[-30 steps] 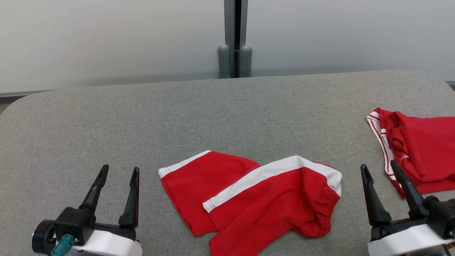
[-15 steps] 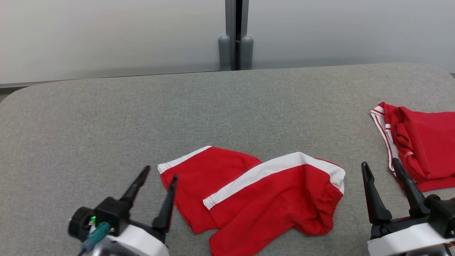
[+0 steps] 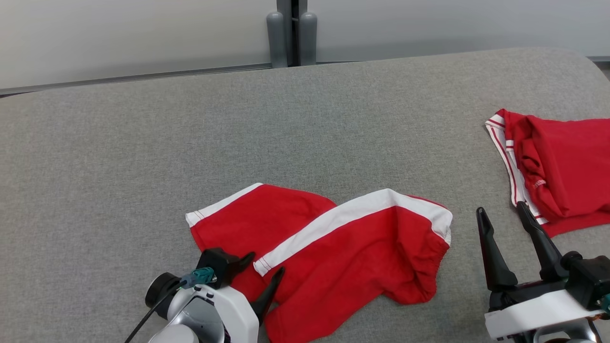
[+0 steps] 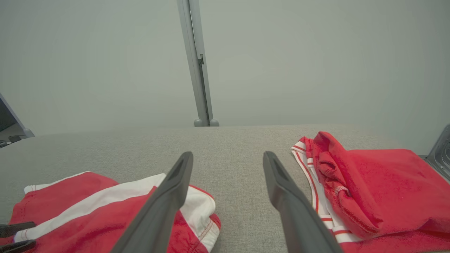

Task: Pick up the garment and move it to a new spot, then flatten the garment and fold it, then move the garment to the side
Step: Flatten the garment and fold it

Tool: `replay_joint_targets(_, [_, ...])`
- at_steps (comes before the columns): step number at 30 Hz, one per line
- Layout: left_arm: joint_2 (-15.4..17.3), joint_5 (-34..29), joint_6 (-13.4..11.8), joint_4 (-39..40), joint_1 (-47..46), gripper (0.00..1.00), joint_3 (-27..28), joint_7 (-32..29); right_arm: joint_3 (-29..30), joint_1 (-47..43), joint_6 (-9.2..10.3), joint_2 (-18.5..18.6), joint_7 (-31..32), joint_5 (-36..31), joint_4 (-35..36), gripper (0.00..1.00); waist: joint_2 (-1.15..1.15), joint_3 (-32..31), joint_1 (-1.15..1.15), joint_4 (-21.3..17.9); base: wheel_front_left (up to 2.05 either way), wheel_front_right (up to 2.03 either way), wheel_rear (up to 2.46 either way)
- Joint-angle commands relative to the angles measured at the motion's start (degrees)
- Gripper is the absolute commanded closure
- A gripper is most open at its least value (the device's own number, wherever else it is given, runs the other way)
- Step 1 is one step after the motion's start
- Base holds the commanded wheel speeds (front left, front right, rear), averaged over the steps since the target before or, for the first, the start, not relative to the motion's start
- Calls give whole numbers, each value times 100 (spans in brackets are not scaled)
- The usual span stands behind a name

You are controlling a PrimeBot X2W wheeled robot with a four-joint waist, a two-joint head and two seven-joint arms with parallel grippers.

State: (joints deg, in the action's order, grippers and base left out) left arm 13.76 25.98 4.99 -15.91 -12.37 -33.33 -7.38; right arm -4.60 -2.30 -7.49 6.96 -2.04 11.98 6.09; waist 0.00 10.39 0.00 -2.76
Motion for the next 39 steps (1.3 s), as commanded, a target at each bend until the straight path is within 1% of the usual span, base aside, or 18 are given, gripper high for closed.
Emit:
replay_joint_targets(1, [10,31,28,-79,-119,0,-7,30,35,50,2,-1,-52,1,-38,0,0,72,0,-62,0,0,0])
replay_joint_targets(2, [2,41,33,-110,-136,7,-2,40,44,45,2,-8,-57,11,-49,0,0,82,0,-72,0,0,0])
replay_joint_targets(3, [11,44,42,-141,-141,44,-7,40,52,40,1,-12,-70,5,-58,0,0,92,0,-79,0,0,0])
replay_joint_targets(4, [21,59,46,-163,-139,78,-15,60,62,34,1,-19,-80,-3,-69,0,0,101,0,-86,0,0,0])
replay_joint_targets(5, [28,72,48,-173,-136,100,-22,74,72,30,1,-26,-78,0,-80,0,0,105,0,-91,0,0,0])
replay_joint_targets(11, [113,89,47,-52,-75,100,-48,34,145,-23,2,-47,-83,-10,-119,0,0,101,0,-72,0,0,0])
replay_joint_targets(13, [147,43,6,62,-19,100,-65,38,214,-80,2,-43,-7,14,-196,0,0,91,0,-46,0,0,0])
replay_joint_targets(16, [166,29,-13,148,4,100,-75,52,273,-127,1,1,65,49,-337,0,0,89,0,-16,0,0,0])
replay_joint_targets(19, [181,16,-37,229,-10,100,-109,42,261,-172,1,49,150,136,-652,0,0,95,0,62,0,0,0])
replay_joint_targets(23, [182,26,-55,326,-15,100,-140,26,-31,49,2,34,98,449,-1192,0,0,154,0,138,0,0,0])
replay_joint_targets(30, [199,9,-44,374,-87,100,-199,33,-470,460,1,0,25,917,-1715,0,0,263,0,197,0,0,0])
replay_joint_targets(35, [198,-2,-24,375,-123,100,-236,78,-664,736,1,22,37,1187,-2068,0,0,325,0,227,0,0,0])
replay_joint_targets(36, [194,0,-22,370,-132,100,-247,86,-718,777,1,9,50,1279,-2130,5,0,334,0,234,0,0,0])
replay_joint_targets(37, [193,-1,-22,364,-148,100,-252,94,-752,817,1,28,40,1322,-2170,51,0,343,0,241,0,0,0])
replay_joint_targets(38, [187,-1,-20,362,-164,100,-257,104,-796,855,1,50,28,1390,-2208,60,0,351,0,248,0,0,0])
replay_joint_targets(39, [183,-4,-18,357,-178,100,-265,110,-855,874,1,26,59,1532,-2252,82,0,359,0,255,0,0,0])
